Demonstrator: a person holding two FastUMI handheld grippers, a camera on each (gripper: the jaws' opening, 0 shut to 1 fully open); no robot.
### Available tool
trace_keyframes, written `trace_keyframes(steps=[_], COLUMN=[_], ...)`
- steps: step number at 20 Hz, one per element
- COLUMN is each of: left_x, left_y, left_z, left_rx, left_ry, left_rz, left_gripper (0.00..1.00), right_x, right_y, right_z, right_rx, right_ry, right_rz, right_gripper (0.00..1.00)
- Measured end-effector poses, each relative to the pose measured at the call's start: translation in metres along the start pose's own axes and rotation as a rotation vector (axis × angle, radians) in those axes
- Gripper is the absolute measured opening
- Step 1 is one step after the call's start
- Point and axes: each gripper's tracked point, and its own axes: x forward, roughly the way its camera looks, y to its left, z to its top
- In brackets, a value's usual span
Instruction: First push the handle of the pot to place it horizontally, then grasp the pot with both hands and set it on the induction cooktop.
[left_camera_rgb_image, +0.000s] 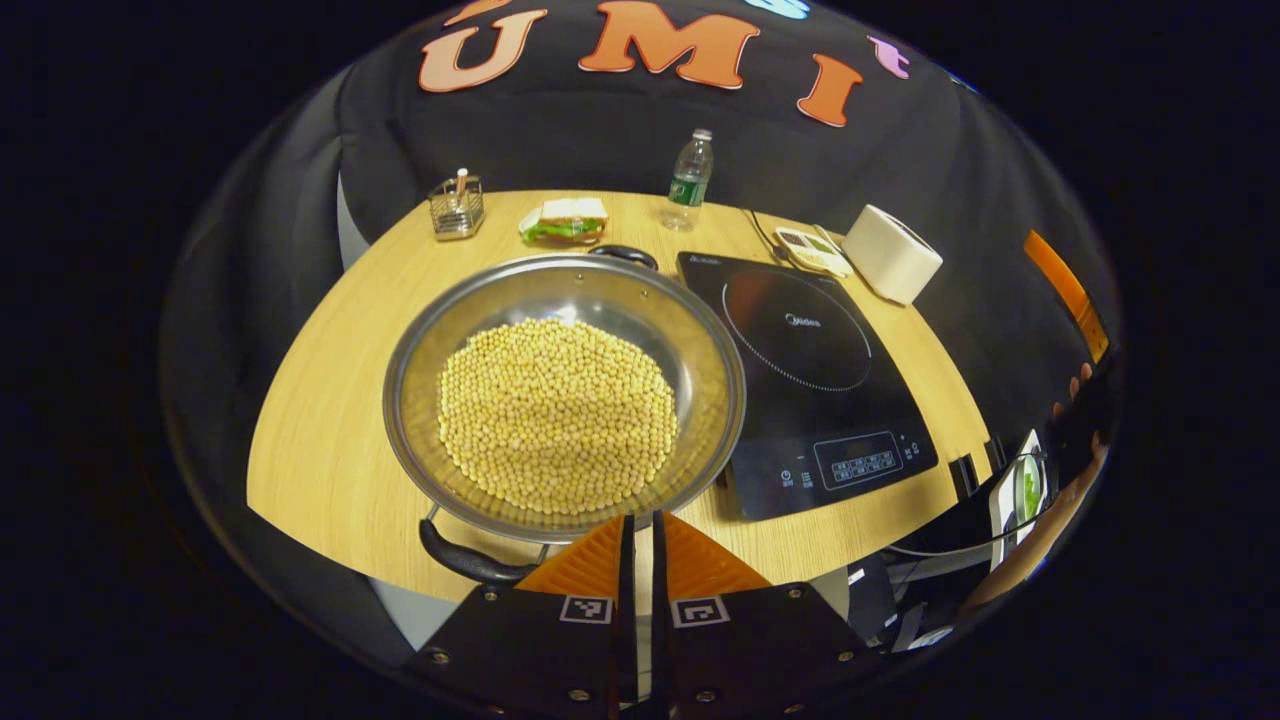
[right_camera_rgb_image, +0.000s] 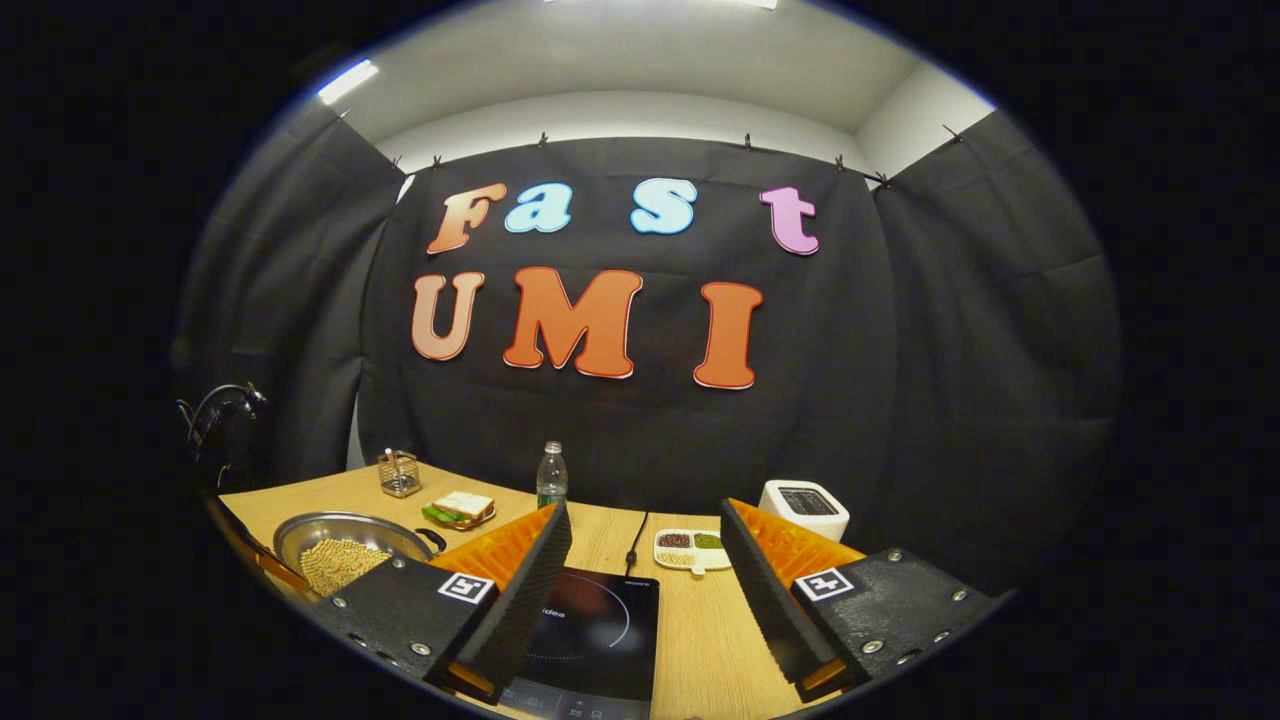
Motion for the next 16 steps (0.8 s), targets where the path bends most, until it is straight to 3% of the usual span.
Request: trace_keyframes(steps=[7,16], left_x=[0.01,0.026], left_y=[-0.011,0.028], left_z=[-0.035,-0.042], left_rx=[-0.055,-0.143], left_ry=[0.104,0.159], left_rz=[-0.052,0.005], left_gripper=[0.03,0.02], right_x=[0.008,0.018], right_y=[0.02,0.028], right_z=[-0.038,-0.061], right_rx=[-0.006,0.023], right_ry=[0.072,0.121], right_rz=[0.031,0.043], right_gripper=[0.94,0.94])
